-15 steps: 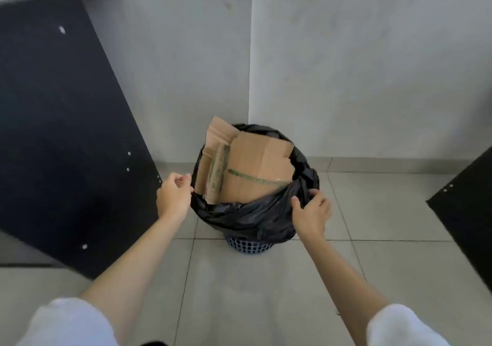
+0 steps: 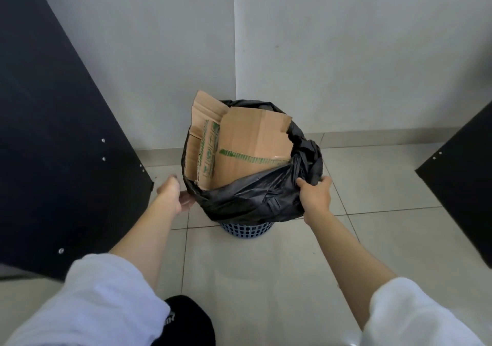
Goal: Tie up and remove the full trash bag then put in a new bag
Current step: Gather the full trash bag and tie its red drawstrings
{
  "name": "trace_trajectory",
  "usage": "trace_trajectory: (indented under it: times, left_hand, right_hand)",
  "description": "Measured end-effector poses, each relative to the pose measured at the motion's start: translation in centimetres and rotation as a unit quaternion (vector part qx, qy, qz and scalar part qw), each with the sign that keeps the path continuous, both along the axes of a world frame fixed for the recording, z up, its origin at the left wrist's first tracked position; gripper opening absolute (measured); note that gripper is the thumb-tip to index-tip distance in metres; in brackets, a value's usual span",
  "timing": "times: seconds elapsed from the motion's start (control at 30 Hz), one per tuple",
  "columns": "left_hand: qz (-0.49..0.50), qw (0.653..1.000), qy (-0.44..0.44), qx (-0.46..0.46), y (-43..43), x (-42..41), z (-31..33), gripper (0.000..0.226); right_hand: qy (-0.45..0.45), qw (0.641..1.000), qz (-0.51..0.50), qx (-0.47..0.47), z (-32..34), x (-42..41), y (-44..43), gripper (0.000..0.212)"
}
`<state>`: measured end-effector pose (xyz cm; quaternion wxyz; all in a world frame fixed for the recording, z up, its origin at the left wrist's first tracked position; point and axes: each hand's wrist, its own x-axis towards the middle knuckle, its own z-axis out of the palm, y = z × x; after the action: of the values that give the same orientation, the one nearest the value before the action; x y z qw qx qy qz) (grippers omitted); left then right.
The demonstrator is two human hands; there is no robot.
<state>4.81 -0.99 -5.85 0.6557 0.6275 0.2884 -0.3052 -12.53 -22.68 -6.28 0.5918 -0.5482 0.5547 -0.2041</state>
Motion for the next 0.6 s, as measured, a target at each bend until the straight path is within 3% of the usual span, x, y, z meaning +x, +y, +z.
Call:
trace_trajectory:
  times: [0.1, 0.23, 0.37, 0.47, 0.6]
  left_hand:
    - [-0.080, 0.996, 0.032, -0.023, 1.1, -0.2, -0.4, 0.024]
    - [-0.169, 0.985, 0.020, -0.005, 3.1, 0.2, -0.3, 0.030]
    - [-0.156, 0.987, -0.032, 0.025, 5.4, 0.4, 2.2, 0.005]
    - [-0.126, 0.989, -0.061, 0.045, 6.0, 1.7, 3.4, 0.029]
    - [-0.169, 0.984, -0.009, 0.046, 4.6, 0.9, 2.8, 0.053]
  right_hand:
    - [-0.060, 0.997, -0.019, -0.034, 1.7, 0.8, 0.6, 0.040]
    - [-0.117, 0.990, -0.061, -0.049, 2.7, 1.7, -0.7, 0.040]
    - [-0.102, 0.992, -0.067, -0.006, 4.6, 1.3, -1.9, 0.043]
    - [-0.133, 0.987, -0.084, 0.043, 7.0, 2.7, -3.0, 0.042]
    - [-0.174, 0.984, -0.044, -0.002, 11.7, 7.2, -2.5, 0.028]
